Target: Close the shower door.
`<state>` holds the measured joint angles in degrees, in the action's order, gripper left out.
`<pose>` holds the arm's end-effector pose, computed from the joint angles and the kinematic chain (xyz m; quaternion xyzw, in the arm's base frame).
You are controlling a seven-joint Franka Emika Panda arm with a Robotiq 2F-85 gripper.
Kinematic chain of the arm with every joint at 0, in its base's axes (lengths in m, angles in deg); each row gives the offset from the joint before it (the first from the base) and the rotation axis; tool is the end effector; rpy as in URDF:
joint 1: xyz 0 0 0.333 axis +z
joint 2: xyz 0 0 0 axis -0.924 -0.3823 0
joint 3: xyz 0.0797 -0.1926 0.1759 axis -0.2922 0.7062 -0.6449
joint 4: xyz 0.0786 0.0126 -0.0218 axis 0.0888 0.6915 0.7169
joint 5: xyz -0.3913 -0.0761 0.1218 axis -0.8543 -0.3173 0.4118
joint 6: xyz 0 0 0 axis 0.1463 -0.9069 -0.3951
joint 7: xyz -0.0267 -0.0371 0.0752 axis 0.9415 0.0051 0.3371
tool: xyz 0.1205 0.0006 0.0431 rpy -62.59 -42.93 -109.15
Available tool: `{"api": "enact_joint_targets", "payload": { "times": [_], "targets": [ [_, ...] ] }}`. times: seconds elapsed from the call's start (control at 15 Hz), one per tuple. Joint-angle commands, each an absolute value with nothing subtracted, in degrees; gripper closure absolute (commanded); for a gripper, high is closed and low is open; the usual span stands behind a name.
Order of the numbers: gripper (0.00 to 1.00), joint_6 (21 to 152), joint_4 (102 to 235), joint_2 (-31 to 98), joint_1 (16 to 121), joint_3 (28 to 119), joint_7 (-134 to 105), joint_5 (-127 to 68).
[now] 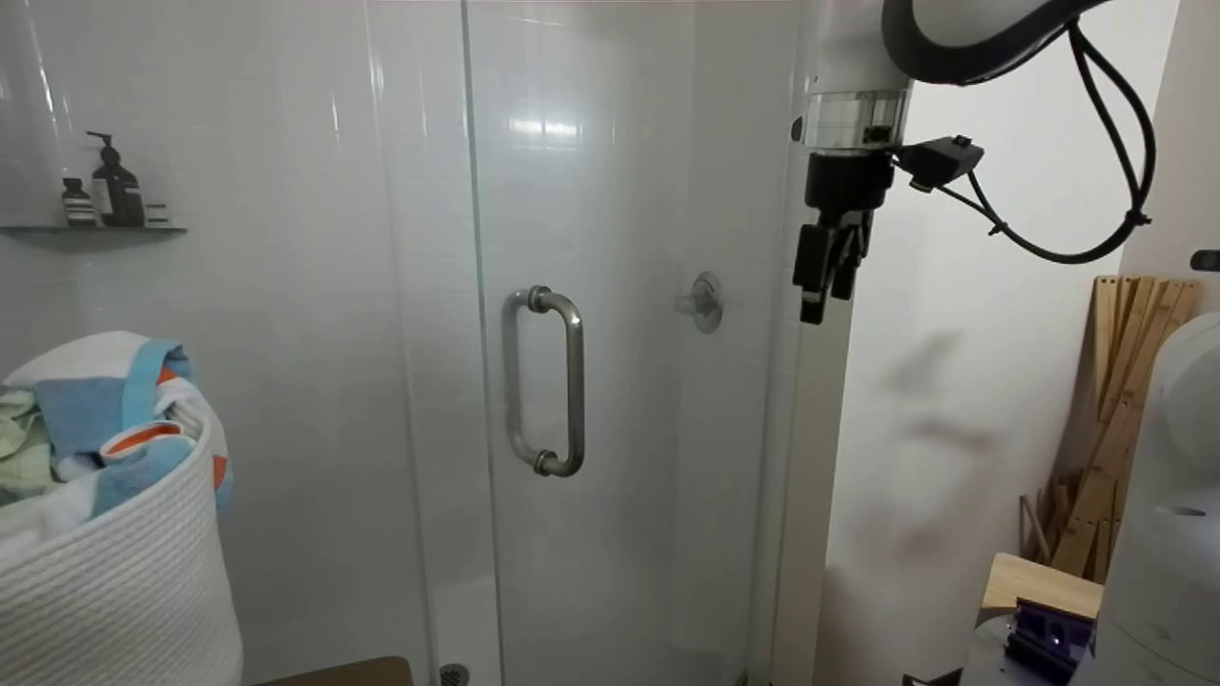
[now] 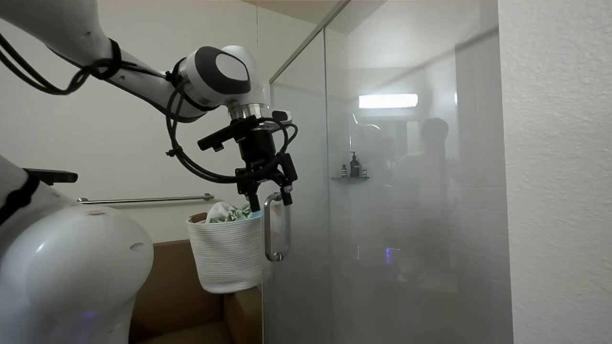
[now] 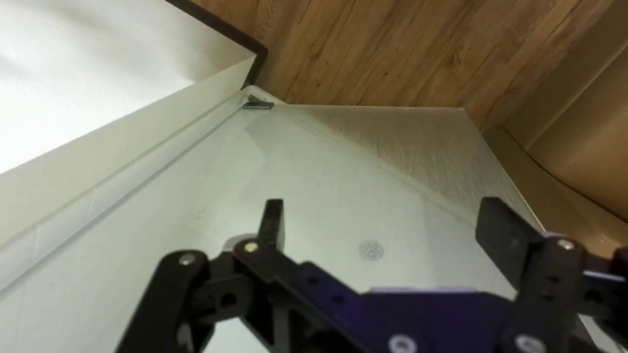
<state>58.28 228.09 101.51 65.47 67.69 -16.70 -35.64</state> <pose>0.3552 -0.0175 0.4587 0.9941 -0.0056 0.0540 0.0935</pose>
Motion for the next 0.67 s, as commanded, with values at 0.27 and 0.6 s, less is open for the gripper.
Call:
{"api": "enact_joint_targets", "payload": {
  "times": [0.27, 0.6],
  "targets": [
    [0.0, 73.39, 231.14, 98.16, 65.72, 69.12, -16.35, -35.42],
    [0.0, 91.37, 233.76, 94.83, 63.5, 65.88, -14.38, -38.49]
  ]
}}
